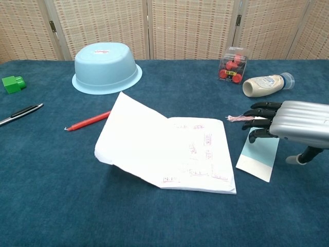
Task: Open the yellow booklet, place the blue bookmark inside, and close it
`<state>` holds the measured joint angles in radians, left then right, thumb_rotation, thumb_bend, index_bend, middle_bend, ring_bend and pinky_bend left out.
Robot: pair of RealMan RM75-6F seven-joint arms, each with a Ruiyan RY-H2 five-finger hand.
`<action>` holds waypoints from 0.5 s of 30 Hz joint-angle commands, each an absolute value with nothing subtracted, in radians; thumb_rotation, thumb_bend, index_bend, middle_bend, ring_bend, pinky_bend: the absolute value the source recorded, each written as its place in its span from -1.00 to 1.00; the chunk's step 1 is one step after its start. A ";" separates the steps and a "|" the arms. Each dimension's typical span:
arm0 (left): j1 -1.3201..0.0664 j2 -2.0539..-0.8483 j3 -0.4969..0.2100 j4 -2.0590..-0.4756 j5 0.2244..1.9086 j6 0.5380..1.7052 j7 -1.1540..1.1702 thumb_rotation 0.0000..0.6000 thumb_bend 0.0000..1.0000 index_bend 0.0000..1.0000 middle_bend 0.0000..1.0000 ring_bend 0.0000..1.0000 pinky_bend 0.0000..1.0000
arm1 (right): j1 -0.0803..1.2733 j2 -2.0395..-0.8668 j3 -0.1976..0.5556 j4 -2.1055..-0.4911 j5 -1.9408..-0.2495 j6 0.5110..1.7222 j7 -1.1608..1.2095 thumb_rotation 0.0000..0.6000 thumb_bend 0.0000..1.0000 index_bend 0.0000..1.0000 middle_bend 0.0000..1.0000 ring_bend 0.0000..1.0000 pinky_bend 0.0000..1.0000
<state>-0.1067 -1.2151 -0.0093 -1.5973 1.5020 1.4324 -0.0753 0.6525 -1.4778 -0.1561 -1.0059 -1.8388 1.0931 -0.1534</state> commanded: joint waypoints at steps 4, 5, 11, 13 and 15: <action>-0.105 -1.215 -0.009 -1.598 1.498 1.431 -0.073 1.00 -0.54 -0.77 -0.92 -0.81 -0.66 | 0.677 -1.470 -0.144 -1.026 -1.825 1.059 -0.154 1.00 -0.60 -0.40 -0.72 -0.96 -0.96; -0.105 -1.215 -0.008 -1.598 1.497 1.430 -0.072 1.00 -0.54 -0.77 -0.92 -0.81 -0.66 | 0.681 -1.469 -0.142 -1.030 -1.821 1.051 -0.155 1.00 -0.60 -0.40 -0.72 -0.96 -0.96; -0.103 -1.211 -0.006 -1.599 1.494 1.427 -0.074 1.00 -0.53 -0.77 -0.92 -0.81 -0.66 | 0.701 -1.462 -0.140 -1.052 -1.808 1.006 -0.169 1.00 -0.59 -0.40 -0.72 -0.97 -0.97; -0.101 -1.210 -0.005 -1.599 1.492 1.427 -0.077 1.00 -0.54 -0.77 -0.93 -0.81 -0.66 | 0.701 -1.459 -0.141 -1.058 -1.803 0.998 -0.170 1.00 -0.59 -0.40 -0.72 -0.97 -0.97; -0.100 -1.210 -0.005 -1.598 1.491 1.427 -0.078 1.00 -0.54 -0.77 -0.93 -0.81 -0.66 | 0.701 -1.456 -0.142 -1.061 -1.801 0.996 -0.173 1.00 -0.59 -0.40 -0.72 -0.97 -0.97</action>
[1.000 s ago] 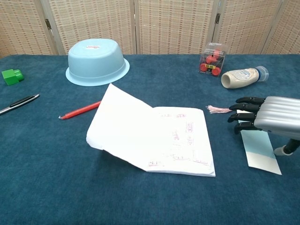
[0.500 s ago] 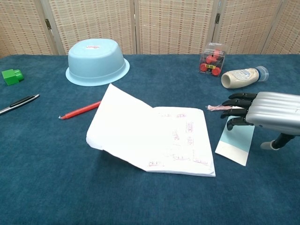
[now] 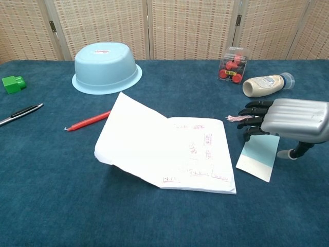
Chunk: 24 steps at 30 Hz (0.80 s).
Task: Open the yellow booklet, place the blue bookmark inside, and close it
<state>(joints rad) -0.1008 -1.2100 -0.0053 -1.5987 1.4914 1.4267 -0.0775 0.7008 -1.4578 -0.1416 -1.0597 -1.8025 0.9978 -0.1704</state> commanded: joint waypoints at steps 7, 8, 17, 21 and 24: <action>-0.101 -1.209 -0.003 -1.603 1.496 1.424 -0.076 1.00 -0.54 -0.77 -0.93 -0.81 -0.66 | 0.711 -1.461 -0.141 -1.061 -1.798 0.984 -0.178 1.00 -0.59 -0.40 -0.72 -0.99 -0.98; -0.101 -1.209 -0.003 -1.604 1.495 1.424 -0.076 1.00 -0.54 -0.77 -0.93 -0.81 -0.66 | 0.713 -1.462 -0.141 -1.061 -1.798 0.983 -0.177 1.00 -0.59 -0.40 -0.72 -0.99 -0.99; -0.101 -1.206 -0.002 -1.609 1.492 1.419 -0.079 1.00 -0.54 -0.77 -0.94 -0.81 -0.66 | 0.728 -1.464 -0.146 -1.061 -1.797 0.961 -0.174 1.00 -0.59 -0.47 -0.74 -1.00 -1.00; -0.101 -1.204 -0.002 -1.611 1.493 1.418 -0.085 1.00 -0.54 -0.77 -0.94 -0.81 -0.66 | 0.731 -1.463 -0.149 -1.065 -1.792 0.949 -0.173 1.00 -0.59 -0.49 -0.75 -1.00 -1.00; -0.102 -1.204 -0.002 -1.611 1.494 1.417 -0.087 1.00 -0.54 -0.77 -0.94 -0.81 -0.66 | 0.734 -1.462 -0.151 -1.067 -1.792 0.944 -0.178 1.00 -0.59 -0.50 -0.75 -1.00 -1.00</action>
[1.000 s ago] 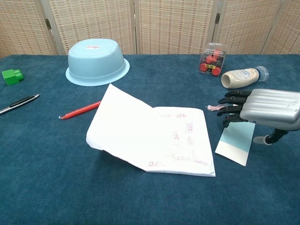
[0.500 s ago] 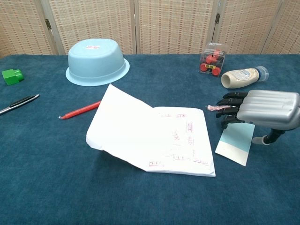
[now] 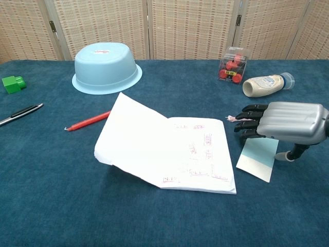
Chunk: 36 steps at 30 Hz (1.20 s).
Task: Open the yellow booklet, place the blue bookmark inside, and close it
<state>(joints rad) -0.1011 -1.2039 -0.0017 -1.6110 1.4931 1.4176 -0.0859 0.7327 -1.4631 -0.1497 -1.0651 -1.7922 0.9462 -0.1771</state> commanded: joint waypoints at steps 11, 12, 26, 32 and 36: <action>-0.102 -1.205 -0.002 -1.611 1.496 1.416 -0.091 1.00 -0.53 -0.77 -0.94 -0.81 -0.66 | 0.734 -1.449 -0.158 -1.083 -1.793 0.948 -0.183 1.00 -0.61 -0.50 -0.75 -1.00 -1.00; -0.102 -1.205 -0.002 -1.611 1.496 1.417 -0.092 1.00 -0.53 -0.77 -0.94 -0.81 -0.66 | 0.735 -1.451 -0.157 -1.082 -1.792 0.947 -0.185 1.00 -0.61 -0.50 -0.75 -1.00 -1.00; -0.102 -1.204 -0.003 -1.610 1.495 1.417 -0.095 1.00 -0.54 -0.77 -0.94 -0.81 -0.66 | 0.741 -1.460 -0.155 -1.077 -1.782 0.931 -0.191 1.00 -0.59 -0.50 -0.75 -1.00 -1.00; -0.103 -1.205 -0.003 -1.609 1.496 1.416 -0.095 1.00 -0.54 -0.77 -0.94 -0.81 -0.66 | 0.737 -1.462 -0.157 -1.073 -1.780 0.935 -0.194 1.00 -0.53 -0.50 -0.75 -1.00 -1.00; -0.103 -1.206 -0.003 -1.608 1.495 1.414 -0.096 1.00 -0.54 -0.77 -0.94 -0.81 -0.66 | 0.732 -1.465 -0.158 -1.068 -1.782 0.947 -0.194 1.00 -0.50 -0.48 -0.75 -1.00 -1.00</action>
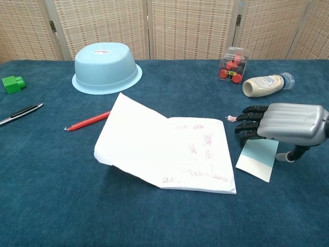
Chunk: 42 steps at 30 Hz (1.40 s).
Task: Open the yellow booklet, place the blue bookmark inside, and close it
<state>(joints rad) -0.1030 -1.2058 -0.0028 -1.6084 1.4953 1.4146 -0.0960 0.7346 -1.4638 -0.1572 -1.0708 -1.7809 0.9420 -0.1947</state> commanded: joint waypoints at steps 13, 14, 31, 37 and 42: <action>-0.103 -1.204 -0.002 -1.610 1.495 1.413 -0.098 1.00 -0.54 -0.77 -0.94 -0.81 -0.66 | 0.717 -1.451 -0.157 -1.074 -1.791 0.998 -0.189 1.00 -0.46 -0.40 -0.72 -1.00 -1.00; -0.103 -1.203 -0.001 -1.611 1.496 1.413 -0.098 1.00 -0.54 -0.77 -0.94 -0.81 -0.66 | 0.715 -1.445 -0.156 -1.079 -1.794 1.007 -0.191 1.00 -0.46 -0.40 -0.72 -1.00 -1.00; -0.099 -1.186 -0.001 -1.637 1.502 1.426 -0.088 1.00 -0.54 -0.77 -0.94 -0.81 -0.66 | 0.823 -1.393 -0.125 -1.190 -1.930 1.060 -0.249 1.00 -0.46 -0.40 -0.72 -1.00 -1.00; -0.094 -1.181 0.001 -1.639 1.500 1.430 -0.091 1.00 -0.53 -0.77 -0.94 -0.81 -0.66 | 0.899 -1.438 -0.123 -1.148 -2.004 1.057 -0.227 1.00 -0.47 -0.40 -0.72 -1.00 -1.00; -0.090 -1.178 0.002 -1.639 1.499 1.432 -0.096 1.00 -0.54 -0.77 -0.94 -0.81 -0.66 | 0.957 -1.481 -0.126 -1.078 -2.051 1.066 -0.187 1.00 -0.48 -0.40 -0.72 -1.00 -1.00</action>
<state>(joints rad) -0.0902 -1.1780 0.0023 -1.6389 1.4994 1.4318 -0.0958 0.9417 -1.4646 -0.1243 -1.0978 -2.0348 1.0611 -0.2035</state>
